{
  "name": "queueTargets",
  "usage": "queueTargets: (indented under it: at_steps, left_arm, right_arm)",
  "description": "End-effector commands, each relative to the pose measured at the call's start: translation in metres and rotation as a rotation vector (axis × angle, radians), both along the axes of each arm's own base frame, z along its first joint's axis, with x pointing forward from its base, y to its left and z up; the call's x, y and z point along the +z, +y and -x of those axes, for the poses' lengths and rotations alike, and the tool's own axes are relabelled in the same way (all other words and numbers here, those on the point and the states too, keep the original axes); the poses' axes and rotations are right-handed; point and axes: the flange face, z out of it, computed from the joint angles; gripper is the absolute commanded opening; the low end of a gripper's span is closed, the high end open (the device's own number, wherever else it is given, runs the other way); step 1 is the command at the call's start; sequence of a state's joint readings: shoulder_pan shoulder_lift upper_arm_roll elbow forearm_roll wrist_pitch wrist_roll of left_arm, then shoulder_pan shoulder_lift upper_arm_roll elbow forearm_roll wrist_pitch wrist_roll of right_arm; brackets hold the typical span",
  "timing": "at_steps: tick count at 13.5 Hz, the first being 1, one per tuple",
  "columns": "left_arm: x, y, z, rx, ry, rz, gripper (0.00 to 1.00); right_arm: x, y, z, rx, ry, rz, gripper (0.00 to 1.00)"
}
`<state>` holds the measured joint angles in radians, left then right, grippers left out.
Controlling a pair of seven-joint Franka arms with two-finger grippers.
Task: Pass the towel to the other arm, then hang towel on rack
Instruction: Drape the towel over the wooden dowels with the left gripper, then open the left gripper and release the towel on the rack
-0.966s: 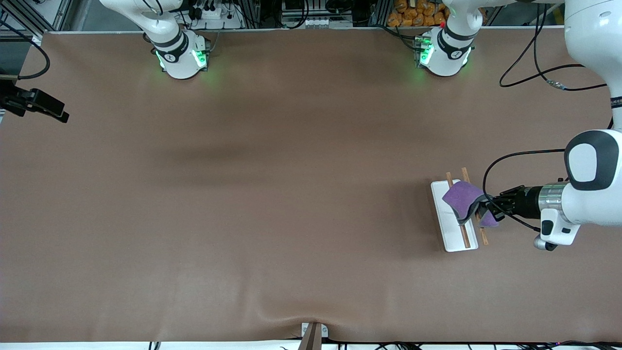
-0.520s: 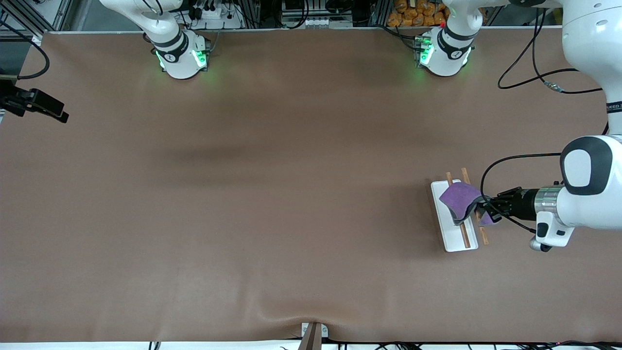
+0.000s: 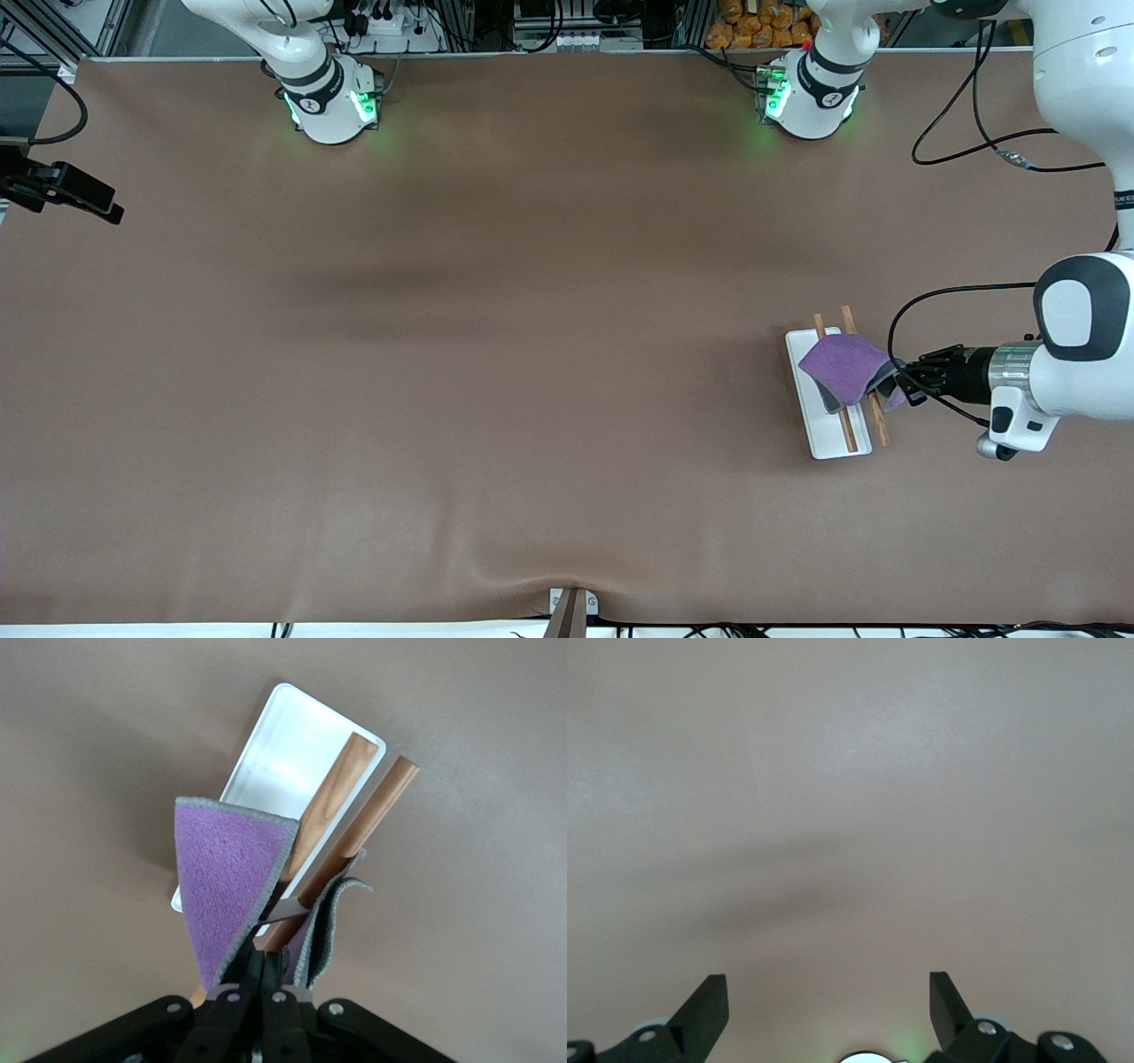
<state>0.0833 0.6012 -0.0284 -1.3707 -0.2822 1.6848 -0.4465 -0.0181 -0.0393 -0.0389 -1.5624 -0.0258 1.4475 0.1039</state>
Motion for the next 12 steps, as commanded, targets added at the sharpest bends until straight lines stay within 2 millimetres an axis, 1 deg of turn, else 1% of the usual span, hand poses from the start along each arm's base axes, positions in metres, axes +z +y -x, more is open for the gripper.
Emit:
queueTargets:
  at_steps: [1,2,3,4,6,8,11,12]
  left_arm:
    - [0.002,0.005,-0.005,-0.029,-0.019,-0.04,0.03]
    - [0.001,0.006,-0.005,-0.037,-0.018,-0.056,0.16]
    - [0.001,0.008,-0.005,-0.044,-0.018,-0.068,0.43]
    - [0.002,0.01,-0.004,-0.067,-0.024,-0.075,0.99]
    - [0.007,0.01,-0.004,-0.144,-0.049,-0.075,1.0]
    - [0.01,0.011,-0.004,-0.146,-0.054,-0.075,1.0]
    - [0.02,0.001,-0.004,-0.161,-0.07,-0.078,1.0]
    - [0.027,-0.002,-0.004,-0.165,-0.081,-0.078,1.0]
  right_arm:
    - [0.004,-0.011,0.0,-0.031,-0.01,-0.024,1.0]
    - [0.004,-0.014,0.0,-0.037,-0.013,-0.047,1.0]
    - [0.003,-0.018,0.0,-0.049,-0.014,-0.068,1.0]
    - [0.002,-0.019,-0.001,-0.053,-0.012,-0.085,1.0]
    - [0.002,-0.013,-0.002,-0.043,-0.012,-0.092,1.0]
    - [0.002,-0.01,-0.002,-0.037,-0.013,-0.088,1.0]
    - [0.003,-0.013,-0.002,-0.04,-0.016,-0.084,1.0]
    - [0.003,-0.012,-0.002,-0.039,-0.016,-0.084,1.0]
